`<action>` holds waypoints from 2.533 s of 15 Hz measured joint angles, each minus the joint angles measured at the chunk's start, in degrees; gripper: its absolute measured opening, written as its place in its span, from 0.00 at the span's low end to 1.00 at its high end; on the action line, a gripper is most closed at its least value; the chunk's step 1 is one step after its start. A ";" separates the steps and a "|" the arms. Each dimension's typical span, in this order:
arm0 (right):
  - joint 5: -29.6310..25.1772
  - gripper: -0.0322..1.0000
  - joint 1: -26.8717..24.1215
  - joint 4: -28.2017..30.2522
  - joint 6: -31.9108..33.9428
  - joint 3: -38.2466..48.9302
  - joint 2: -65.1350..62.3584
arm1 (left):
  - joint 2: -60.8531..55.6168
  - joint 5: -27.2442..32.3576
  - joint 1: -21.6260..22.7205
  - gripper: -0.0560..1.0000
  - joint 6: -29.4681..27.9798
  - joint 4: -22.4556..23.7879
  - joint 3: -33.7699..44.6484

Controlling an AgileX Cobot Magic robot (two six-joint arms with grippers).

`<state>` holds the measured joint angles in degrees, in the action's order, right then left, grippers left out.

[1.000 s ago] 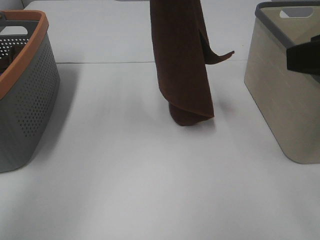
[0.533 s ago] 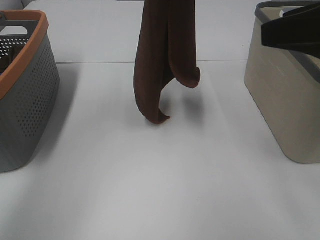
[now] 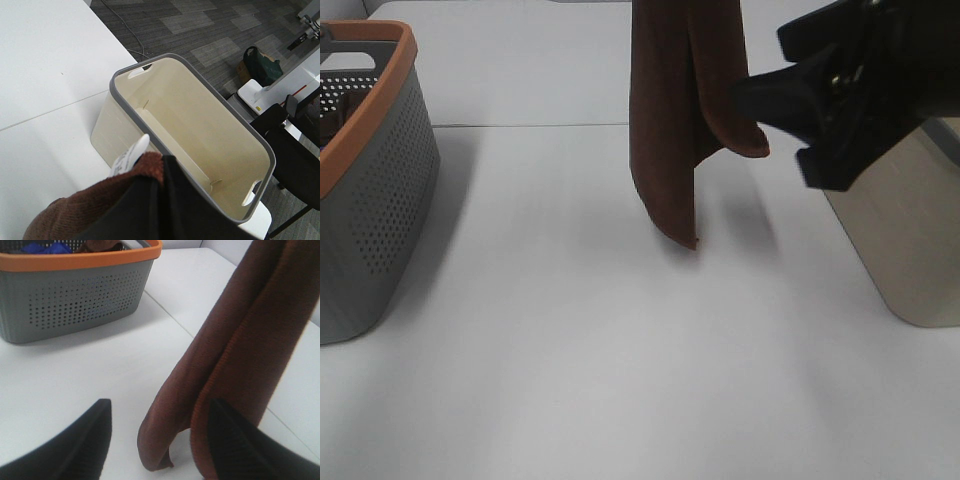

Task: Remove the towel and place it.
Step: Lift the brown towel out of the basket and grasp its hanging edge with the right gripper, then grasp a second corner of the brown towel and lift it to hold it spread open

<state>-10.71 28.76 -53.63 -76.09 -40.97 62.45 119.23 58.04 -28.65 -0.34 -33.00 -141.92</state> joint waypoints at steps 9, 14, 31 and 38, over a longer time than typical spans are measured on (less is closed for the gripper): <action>21.31 0.60 4.70 2.23 0.00 -0.06 21.94 | 0.00 -0.69 0.00 0.05 0.00 0.00 0.00; 29.45 0.60 4.70 2.23 0.00 -1.03 25.44 | 0.00 -0.74 0.00 0.05 0.00 0.00 0.00; 39.88 0.51 4.76 7.56 4.18 -4.53 33.00 | 0.00 -0.97 0.00 0.05 0.00 -0.17 0.00; 45.49 0.32 4.76 7.22 4.13 -4.53 36.15 | 0.00 -1.09 0.00 0.05 0.00 -0.69 0.00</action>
<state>34.78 33.52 -46.41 -71.96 -45.49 98.61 119.23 56.95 -28.65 -0.34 -33.69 -141.92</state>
